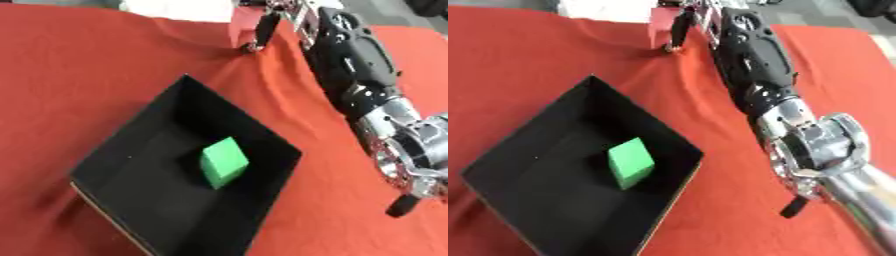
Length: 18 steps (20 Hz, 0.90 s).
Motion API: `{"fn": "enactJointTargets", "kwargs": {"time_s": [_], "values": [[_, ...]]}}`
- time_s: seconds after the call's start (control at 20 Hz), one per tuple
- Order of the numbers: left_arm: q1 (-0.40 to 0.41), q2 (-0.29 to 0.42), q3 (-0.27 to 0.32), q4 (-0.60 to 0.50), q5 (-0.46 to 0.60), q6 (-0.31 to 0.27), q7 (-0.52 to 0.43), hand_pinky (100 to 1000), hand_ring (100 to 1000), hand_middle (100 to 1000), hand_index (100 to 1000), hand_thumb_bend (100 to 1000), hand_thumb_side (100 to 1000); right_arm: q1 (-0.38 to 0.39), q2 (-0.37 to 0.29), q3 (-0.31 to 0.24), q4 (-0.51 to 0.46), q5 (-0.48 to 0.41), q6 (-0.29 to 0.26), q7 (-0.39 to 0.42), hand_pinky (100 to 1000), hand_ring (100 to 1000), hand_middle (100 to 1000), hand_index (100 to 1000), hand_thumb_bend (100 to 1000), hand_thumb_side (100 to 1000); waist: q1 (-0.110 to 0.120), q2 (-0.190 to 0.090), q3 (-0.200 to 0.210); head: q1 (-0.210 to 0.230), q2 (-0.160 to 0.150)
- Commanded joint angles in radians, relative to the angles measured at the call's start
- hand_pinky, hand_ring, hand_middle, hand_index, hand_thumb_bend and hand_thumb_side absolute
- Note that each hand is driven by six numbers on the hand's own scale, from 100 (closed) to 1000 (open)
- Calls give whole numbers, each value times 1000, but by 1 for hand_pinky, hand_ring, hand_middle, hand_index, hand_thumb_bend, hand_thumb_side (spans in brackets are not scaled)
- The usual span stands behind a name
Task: Pick up objects on the table and place them in the box.
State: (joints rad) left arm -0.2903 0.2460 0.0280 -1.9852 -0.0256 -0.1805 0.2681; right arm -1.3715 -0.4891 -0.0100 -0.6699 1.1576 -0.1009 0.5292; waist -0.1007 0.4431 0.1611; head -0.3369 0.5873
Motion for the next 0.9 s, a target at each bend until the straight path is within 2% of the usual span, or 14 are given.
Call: {"fn": "enactJointTargets", "kwargs": {"time_s": [0.05,0.1,0.15,0.2,0.25,0.35,0.4,0.55,0.65,0.7,0.9], "values": [[-3,12,-2,-15,3,-1,-9,570,733,640,824,238,893,-19,-45,5,-23,-31,11,-52,356,327,173,382,252,100,6,-32,-5,-1,2],[-1,12,-2,-15,2,0,-11,571,733,641,824,238,893,-20,-47,8,-16,-37,11,-66,366,335,182,390,244,100,6,-35,-9,0,5],[0,12,-2,-15,2,0,-13,570,733,641,824,238,893,-21,-48,11,-8,-44,9,-74,419,377,221,424,255,100,6,-38,-11,0,7],[1,11,-2,-15,1,1,-16,571,733,641,824,238,892,-21,-48,14,5,-51,7,-73,505,457,322,500,238,100,6,-41,-14,0,10],[2,10,-3,-15,1,2,-19,572,733,641,824,238,891,-20,-48,17,18,-57,5,-64,594,559,474,635,294,100,6,-44,-16,0,11],[2,9,-3,-15,0,3,-23,572,733,641,824,238,890,-16,-47,28,48,-68,-11,-38,657,625,587,753,344,100,5,-49,-17,-1,12],[2,8,-3,-15,0,4,-25,572,733,640,824,237,889,-15,-47,32,58,-71,-20,-23,675,648,616,797,388,100,5,-51,-17,-1,9],[2,5,-3,-15,0,5,-30,572,733,640,824,236,888,-12,-48,32,59,-67,-28,25,670,631,580,776,375,100,7,-56,-15,-3,3],[3,4,-3,-15,-1,7,-31,572,733,640,824,235,888,-12,-46,29,47,-66,-25,54,678,641,595,786,380,100,8,-57,-14,-5,1],[3,3,-3,-15,-2,8,-32,571,733,641,824,234,888,-11,-45,28,42,-66,-23,66,702,671,666,834,390,100,7,-57,-13,-7,0],[4,2,-3,-15,-4,13,-37,572,733,640,825,232,888,-12,-44,23,31,-83,-14,104,730,710,778,915,403,100,4,-58,-14,-11,-3]]}}
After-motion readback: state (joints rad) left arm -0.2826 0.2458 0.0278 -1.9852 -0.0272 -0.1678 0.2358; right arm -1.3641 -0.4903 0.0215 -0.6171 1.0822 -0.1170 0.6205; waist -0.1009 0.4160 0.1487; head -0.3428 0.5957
